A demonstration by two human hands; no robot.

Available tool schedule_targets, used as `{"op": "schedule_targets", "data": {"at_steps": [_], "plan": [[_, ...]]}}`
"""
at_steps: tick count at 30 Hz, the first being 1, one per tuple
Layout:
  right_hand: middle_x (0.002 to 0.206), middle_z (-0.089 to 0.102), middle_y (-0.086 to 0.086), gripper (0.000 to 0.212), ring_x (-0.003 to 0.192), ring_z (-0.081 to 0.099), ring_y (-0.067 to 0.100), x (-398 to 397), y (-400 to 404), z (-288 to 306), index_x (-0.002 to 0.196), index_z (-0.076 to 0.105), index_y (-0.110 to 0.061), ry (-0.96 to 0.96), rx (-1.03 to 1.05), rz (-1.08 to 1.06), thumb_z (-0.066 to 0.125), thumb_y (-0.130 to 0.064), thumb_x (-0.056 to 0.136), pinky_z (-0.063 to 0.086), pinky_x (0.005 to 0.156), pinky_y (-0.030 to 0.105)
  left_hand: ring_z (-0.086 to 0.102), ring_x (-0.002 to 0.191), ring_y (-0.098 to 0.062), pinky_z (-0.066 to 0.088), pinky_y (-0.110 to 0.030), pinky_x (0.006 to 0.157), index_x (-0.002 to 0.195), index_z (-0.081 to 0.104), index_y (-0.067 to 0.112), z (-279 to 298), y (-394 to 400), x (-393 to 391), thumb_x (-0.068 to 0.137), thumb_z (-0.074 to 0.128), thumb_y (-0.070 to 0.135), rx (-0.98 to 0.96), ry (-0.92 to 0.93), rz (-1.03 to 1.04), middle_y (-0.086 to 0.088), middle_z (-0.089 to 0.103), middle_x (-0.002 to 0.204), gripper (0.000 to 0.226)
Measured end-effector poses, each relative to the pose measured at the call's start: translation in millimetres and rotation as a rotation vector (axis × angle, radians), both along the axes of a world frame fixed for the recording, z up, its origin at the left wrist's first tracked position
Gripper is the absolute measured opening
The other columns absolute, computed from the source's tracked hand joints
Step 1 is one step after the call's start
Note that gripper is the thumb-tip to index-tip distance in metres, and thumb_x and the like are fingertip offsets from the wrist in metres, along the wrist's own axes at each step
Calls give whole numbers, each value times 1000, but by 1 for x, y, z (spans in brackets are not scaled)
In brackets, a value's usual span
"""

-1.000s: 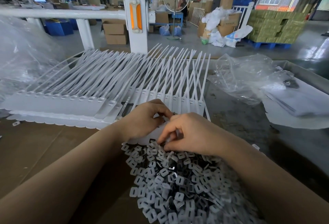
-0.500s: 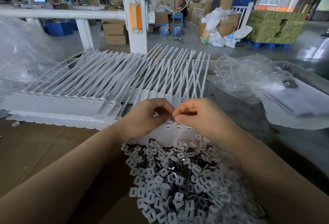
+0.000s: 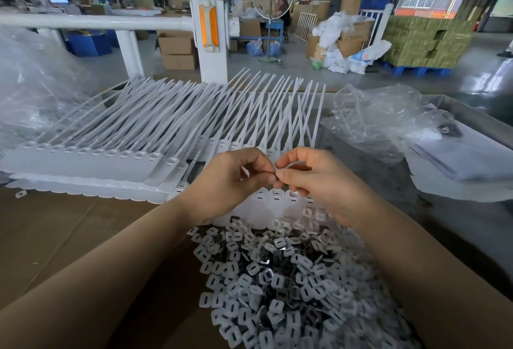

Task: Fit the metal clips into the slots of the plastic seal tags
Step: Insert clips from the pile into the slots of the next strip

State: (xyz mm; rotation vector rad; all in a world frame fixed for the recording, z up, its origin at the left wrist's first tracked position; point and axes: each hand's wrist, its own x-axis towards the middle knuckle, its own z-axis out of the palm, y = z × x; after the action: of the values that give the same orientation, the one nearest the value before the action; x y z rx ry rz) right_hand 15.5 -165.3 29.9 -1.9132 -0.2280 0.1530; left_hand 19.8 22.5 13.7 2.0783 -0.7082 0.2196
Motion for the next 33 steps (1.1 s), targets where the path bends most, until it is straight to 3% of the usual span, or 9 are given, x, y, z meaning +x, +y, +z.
{"op": "schedule_targets", "data": {"at_steps": [6, 12, 16, 19, 22, 27, 30, 33], "plan": [[75, 74, -8, 13, 55, 58, -8, 0, -1, 1, 87, 70, -24, -100, -96, -37, 63, -16, 94, 41, 50, 6, 53, 61, 5, 41, -11, 62, 84, 63, 20, 0, -1, 1, 94, 63, 14, 0, 164, 30, 27, 63, 65, 12], [73, 68, -12, 9, 59, 57, -8, 1, -2, -2, 84, 69, -28, -216, -241, -6, 67, -24, 92, 42, 53, 8, 55, 66, 3, 42, -13, 66, 86, 68, 22, -1, 0, 2, 93, 66, 19, 28, 205, 51, 17, 64, 70, 8], [79, 68, -6, 10, 67, 63, 10, 2, -1, -3, 84, 68, -24, -252, -365, 8, 65, -27, 92, 51, 63, 22, 55, 67, -1, 44, -17, 66, 88, 69, 20, -3, -1, 3, 93, 66, 22, 55, 232, 41, 10, 64, 75, 5], [64, 59, -8, 16, 50, 49, 4, 2, 0, -4, 79, 66, -21, -220, -441, 33, 61, -25, 94, 42, 50, 17, 56, 67, -1, 44, -14, 66, 88, 69, 20, -5, -3, 2, 92, 68, 20, 75, 210, 35, 8, 66, 77, 4], [63, 52, 2, 25, 48, 43, 8, 3, -1, -6, 87, 66, 0, -174, -492, 25, 55, -20, 96, 35, 43, 18, 59, 73, -2, 46, -14, 68, 90, 69, 23, -7, -3, 3, 88, 72, 23, 121, 168, 50, 7, 68, 83, 4], [69, 44, 11, 32, 58, 38, 18, 7, -10, -6, 93, 62, 13, -86, -586, -81, 51, -17, 96, 33, 56, 31, 55, 85, 7, 41, -4, 73, 95, 68, 28, -12, 3, 5, 80, 79, 34, 240, 131, 60, 14, 58, 91, 19], [69, 43, 11, 27, 60, 38, 18, 5, -12, -4, 78, 61, 2, -31, -616, -95, 51, -17, 94, 33, 57, 31, 53, 89, 8, 40, -5, 73, 91, 64, 40, -11, 5, 7, 80, 77, 42, 328, 110, 63, 18, 55, 95, 17], [71, 44, 9, 29, 62, 38, 18, 6, -13, -5, 89, 65, 7, 5, -625, -96, 54, -20, 95, 32, 57, 29, 53, 89, 7, 40, -10, 74, 87, 60, 46, -11, 6, 7, 79, 74, 48, 357, 110, 71, 19, 55, 96, 16]]}}
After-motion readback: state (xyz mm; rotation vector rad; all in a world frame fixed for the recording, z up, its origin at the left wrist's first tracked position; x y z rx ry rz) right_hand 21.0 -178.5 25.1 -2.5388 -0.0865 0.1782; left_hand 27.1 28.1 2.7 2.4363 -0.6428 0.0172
